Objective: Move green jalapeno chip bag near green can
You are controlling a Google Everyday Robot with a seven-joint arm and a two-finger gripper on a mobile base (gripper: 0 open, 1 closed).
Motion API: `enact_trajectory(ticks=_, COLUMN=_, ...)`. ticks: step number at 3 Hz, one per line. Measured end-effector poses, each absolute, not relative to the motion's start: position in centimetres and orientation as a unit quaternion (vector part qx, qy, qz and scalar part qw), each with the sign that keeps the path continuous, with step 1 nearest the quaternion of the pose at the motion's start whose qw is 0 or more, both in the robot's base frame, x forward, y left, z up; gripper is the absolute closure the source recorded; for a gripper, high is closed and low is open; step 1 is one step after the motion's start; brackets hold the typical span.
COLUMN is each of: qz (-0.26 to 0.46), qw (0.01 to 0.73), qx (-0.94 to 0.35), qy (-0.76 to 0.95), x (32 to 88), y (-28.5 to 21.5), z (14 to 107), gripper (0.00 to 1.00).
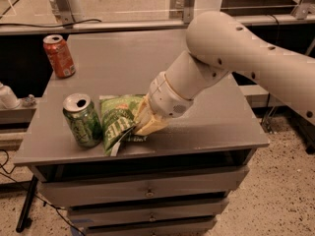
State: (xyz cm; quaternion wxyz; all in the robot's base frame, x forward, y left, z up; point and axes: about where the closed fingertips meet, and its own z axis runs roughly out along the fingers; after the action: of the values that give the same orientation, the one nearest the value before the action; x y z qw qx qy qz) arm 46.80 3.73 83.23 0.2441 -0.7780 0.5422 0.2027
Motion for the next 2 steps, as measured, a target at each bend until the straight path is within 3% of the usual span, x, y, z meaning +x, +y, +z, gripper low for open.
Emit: enact_trajectory(ticks=2, qz=0.2, qw=0.239, qx=-0.78, qy=0.543, x=46.44, y=3.63, z=83.27, gripper=0.12)
